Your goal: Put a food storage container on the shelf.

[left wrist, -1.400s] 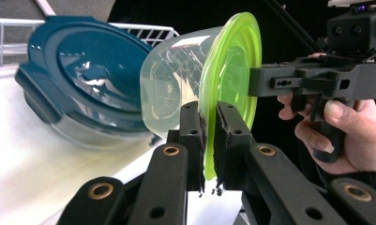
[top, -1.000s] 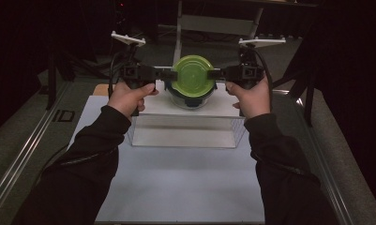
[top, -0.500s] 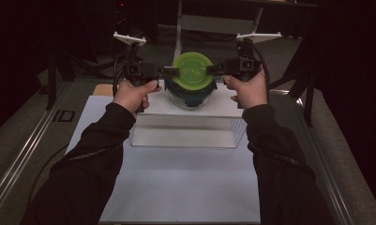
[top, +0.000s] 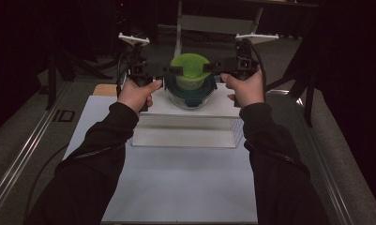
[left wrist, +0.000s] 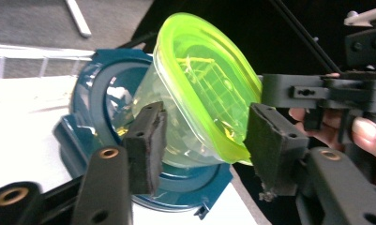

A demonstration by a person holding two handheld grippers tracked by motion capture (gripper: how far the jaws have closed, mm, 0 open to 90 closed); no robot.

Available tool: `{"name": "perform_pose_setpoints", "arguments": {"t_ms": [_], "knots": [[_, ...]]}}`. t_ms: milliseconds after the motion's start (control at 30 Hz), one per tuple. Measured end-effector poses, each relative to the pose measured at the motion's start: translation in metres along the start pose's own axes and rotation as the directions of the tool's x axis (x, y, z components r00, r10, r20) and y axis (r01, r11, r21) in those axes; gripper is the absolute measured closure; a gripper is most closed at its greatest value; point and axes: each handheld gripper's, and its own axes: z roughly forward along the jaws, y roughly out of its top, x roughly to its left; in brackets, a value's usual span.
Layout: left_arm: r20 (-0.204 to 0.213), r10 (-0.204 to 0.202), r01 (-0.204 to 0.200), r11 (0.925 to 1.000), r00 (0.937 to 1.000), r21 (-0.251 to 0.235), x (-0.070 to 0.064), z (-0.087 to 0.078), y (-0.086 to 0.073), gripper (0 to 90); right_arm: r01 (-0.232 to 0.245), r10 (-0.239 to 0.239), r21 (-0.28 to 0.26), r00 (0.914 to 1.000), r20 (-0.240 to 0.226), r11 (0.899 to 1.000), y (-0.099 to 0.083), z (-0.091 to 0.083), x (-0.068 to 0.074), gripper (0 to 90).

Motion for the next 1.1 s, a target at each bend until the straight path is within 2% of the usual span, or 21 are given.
{"name": "perform_pose_setpoints", "arguments": {"t_ms": [67, 133, 200, 300, 367, 400, 433, 467, 500, 600, 633, 667, 733, 800, 933, 1000, 1033, 1067, 1100], "knots": [[-0.01, 0.017, -0.017, 0.9999, 0.9998, -0.004, -0.001, -0.002, 0.0, 44.4, 0.003, -0.003, -0.006, 0.9999, -0.01, 1.0, 0.0, -0.002, 0.0, 51.6], [0.002, 0.017, -0.017, 0.9997, 0.9998, -0.017, -0.001, -0.005, 0.0, 42.8, 0.01, -0.01, -0.019, 0.9998, -0.015, 1.0, 0.0, -0.005, 0.001, 49.9], [0.0, 0.03, -0.03, 0.9986, 0.9995, -0.042, 0.0, -0.008, -0.001, 37.6, 0.027, -0.028, -0.029, 0.9996, -0.005, 0.999, -0.001, -0.008, 0.002, 48.5], [0.018, 0.063, -0.061, 0.9949, 0.9979, -0.08, 0.002, -0.016, -0.004, 35.9, 0.038, -0.039, -0.043, 0.9992, -0.013, 0.998, -0.003, -0.014, 0.003, 47.4], [0.052, 0.099, -0.093, 0.9907, 0.9938, -0.099, 0.002, -0.022, -0.008, 35.7, 0.047, -0.048, -0.052, 0.9985, -0.026, 0.998, -0.006, -0.018, 0.004, 47.7], [0.04, 0.134, -0.129, 0.9855, 0.9901, -0.11, 0.001, -0.024, -0.011, 35.7, 0.059, -0.06, -0.052, 0.9978, -0.027, 0.997, -0.009, -0.02, 0.005, 47.7], [0.032, 0.181, -0.176, 0.9765, 0.983, -0.125, 0.0, -0.028, -0.015, 35.7, 0.07, -0.072, -0.061, 0.9971, -0.025, 0.996, -0.011, -0.022, 0.006, 48.2], [0.032, 0.202, -0.196, 0.9721, 0.9789, -0.129, -0.001, -0.029, -0.017, 34.5, 0.081, -0.083, -0.065, 0.9961, -0.029, 0.995, -0.015, -0.025, 0.007, 48.6], [0.027, 0.213, -0.208, 0.9689, 0.9766, -0.134, -0.001, -0.031, -0.02, 33.6, 0.09, -0.092, -0.065, 0.9954, -0.027, 0.994, -0.017, -0.026, 0.008, 49.0], [0.03, 0.257, -0.247, 0.9516, 0.966, -0.183, -0.002, -0.036, -0.032, 30.5, 0.113, -0.115, -0.078, 0.9929, -0.029, 0.991, -0.027, -0.032, 0.009, 52.0], [0.042, 0.27, -0.255, 0.9434, 0.962, -0.212, -0.001, -0.038, -0.038, 29.2, 0.119, -0.121, -0.078, 0.9922, -0.028, 0.99, -0.03, -0.033, 0.01, 56.7], [0.043, 0.286, -0.27, 0.9375, 0.9574, -0.22, -0.002, -0.04, -0.041, 26.7, 0.121, -0.124, -0.08, 0.9916, -0.037, 0.989, -0.035, -0.035, 0.009, 59.8], [0.039, 0.334, -0.316, 0.9187, 0.9419, -0.237, -0.004, -0.041, -0.049, 21.2, 0.145, -0.147, -0.074, 0.9888, -0.026, 0.987, -0.041, -0.036, 0.01, 59.9], [0.046, 0.371, -0.351, 0.9062, 0.9276, -0.236, -0.005, -0.041, -0.055, 16.2, 0.155, -0.157, -0.062, 0.9868, -0.039, 0.986, -0.047, -0.034, 0.01, 58.9], [0.064, 0.403, -0.381, 0.8974, 0.9129, -0.223, -0.009, -0.04, -0.066, 10.1, 0.182, -0.185, -0.051, 0.9808, -0.061, 0.982, -0.059, -0.028, 0.011, 47.0], [0.066, 0.415, -0.391, 0.8918, 0.9075, -0.227, -0.012, -0.041, -0.073, 8.2, 0.209, -0.213, -0.065, 0.9749, -0.065, 0.976, -0.065, -0.026, 0.012, 40.0], [0.069, 0.417, -0.392, 0.8898, 0.9062, -0.234, -0.013, -0.042, -0.075, 6.5, 0.23, -0.234, -0.067, 0.9705, -0.059, 0.971, -0.069, -0.025, 0.013, 35.9], [0.073, 0.421, -0.395, 0.8888, 0.9042, -0.233, -0.014, -0.043, -0.077, 4.9, 0.233, -0.238, -0.079, 0.9689, -0.066, 0.969, -0.071, -0.024, 0.013, 31.7], [0.068, 0.423, -0.398, 0.8874, 0.9036, -0.233, -0.015, -0.043, -0.08, 3.7, 0.246, -0.253, -0.081, 0.9637, -0.085, 0.966, -0.075, -0.024, 0.013, 27.1]]}}
